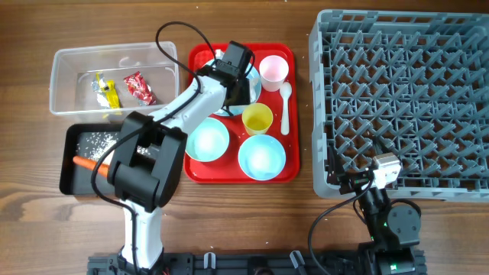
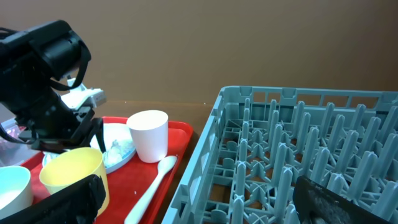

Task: Sort waste into correct bins and load items into the dishwasher rack
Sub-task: 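Reach the left gripper to the plate and grasp the white tissue, then carry the tissue and drop it in the clear bin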

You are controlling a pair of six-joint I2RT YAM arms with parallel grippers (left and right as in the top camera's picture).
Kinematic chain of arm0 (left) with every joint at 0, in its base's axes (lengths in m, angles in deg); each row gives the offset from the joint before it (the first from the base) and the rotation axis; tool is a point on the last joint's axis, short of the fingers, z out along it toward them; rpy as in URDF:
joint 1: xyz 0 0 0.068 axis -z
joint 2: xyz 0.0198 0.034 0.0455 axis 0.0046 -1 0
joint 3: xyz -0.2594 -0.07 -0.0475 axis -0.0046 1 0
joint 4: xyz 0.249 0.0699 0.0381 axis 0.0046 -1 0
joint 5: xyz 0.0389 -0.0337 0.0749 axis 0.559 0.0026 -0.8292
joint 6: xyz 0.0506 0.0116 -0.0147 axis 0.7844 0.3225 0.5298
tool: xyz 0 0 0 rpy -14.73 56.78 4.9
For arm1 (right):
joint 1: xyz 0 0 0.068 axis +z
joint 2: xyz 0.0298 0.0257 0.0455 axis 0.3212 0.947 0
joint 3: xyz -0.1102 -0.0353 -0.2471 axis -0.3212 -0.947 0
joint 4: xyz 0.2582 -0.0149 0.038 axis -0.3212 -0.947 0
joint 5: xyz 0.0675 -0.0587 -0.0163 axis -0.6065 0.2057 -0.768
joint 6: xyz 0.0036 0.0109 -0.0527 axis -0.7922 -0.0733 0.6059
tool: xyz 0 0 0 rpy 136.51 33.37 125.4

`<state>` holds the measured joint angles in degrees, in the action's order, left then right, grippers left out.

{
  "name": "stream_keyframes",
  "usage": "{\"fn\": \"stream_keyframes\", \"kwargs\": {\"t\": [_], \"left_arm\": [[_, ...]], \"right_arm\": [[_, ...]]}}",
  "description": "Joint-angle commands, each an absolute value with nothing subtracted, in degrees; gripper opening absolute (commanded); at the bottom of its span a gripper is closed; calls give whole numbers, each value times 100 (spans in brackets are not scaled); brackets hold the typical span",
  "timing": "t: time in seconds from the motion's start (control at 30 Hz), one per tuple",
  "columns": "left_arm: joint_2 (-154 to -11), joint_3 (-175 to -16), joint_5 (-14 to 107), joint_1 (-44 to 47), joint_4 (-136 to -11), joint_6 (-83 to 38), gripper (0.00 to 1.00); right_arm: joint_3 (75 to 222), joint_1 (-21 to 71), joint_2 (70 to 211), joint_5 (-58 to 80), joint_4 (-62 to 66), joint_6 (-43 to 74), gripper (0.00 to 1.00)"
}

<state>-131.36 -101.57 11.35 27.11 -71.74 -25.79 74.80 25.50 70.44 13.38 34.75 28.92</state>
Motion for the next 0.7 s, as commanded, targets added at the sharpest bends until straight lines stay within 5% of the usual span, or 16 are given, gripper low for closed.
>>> {"fn": "stream_keyframes", "kwargs": {"t": [0.0, 0.2, 0.67], "left_arm": [[-13224, -10192, 1170, 2711, -7113, -2590, 34], [-13121, -10251, 1166, 2711, -7124, -2586, 4], [-11084, -10369, 606, 2443, -7362, -2241, 4]], "right_arm": [[7474, 2552, 7037, 1392, 3501, 2964, 100], [7474, 2552, 7037, 1392, 3499, 2962, 100], [7474, 2552, 7037, 1392, 3499, 2962, 100]]}}
